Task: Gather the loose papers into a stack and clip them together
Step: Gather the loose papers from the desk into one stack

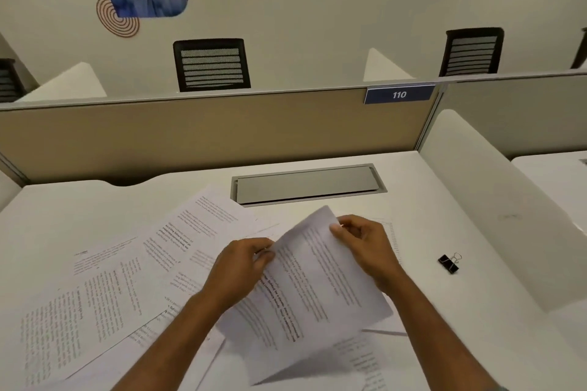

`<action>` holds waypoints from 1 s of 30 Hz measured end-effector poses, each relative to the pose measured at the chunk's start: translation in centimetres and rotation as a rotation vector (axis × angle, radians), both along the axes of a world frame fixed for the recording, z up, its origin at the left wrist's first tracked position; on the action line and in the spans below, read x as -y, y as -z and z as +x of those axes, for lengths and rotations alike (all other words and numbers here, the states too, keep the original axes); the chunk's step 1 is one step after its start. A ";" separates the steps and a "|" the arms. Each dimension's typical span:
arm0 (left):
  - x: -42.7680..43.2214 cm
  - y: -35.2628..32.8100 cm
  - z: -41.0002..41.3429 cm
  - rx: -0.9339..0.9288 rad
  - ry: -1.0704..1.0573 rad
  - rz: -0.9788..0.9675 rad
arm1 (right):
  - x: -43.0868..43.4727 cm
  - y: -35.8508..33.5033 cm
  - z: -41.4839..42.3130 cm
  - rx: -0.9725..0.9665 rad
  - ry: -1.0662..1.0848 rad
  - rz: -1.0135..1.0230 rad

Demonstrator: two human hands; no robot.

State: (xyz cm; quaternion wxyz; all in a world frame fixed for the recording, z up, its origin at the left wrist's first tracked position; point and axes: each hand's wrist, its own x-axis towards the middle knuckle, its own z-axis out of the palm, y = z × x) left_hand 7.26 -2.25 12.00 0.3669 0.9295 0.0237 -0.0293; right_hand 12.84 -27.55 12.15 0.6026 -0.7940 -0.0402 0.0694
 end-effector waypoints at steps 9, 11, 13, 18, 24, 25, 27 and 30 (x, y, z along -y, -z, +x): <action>-1.0 3.3 1.0 -0.143 -0.402 -0.624 | 8.1 8.6 -0.8 -0.332 0.493 -0.582; -1.2 4.5 1.0 -0.191 -0.505 -0.748 | 8.3 10.1 -1.5 -0.479 0.395 -0.737; -1.3 5.6 0.9 -0.209 -0.581 -0.838 | 7.8 10.6 -2.0 -0.524 0.336 -0.863; -1.0 8.4 0.5 -0.290 -0.676 -0.971 | 6.7 11.3 -1.7 -0.501 0.345 -0.816; -0.9 10.5 0.4 -0.368 -0.750 -1.063 | 7.1 11.6 -1.6 -0.454 0.450 -0.598; -0.9 10.6 0.3 -0.374 -0.749 -1.076 | 7.2 11.8 -1.7 -0.438 0.468 -0.542; -0.8 10.7 0.2 -0.385 -0.740 -1.100 | 7.7 12.1 -1.9 -0.423 0.483 -0.396; -0.5 10.8 0.1 -0.393 -0.729 -1.116 | 8.9 11.5 -2.2 -0.450 0.472 -0.125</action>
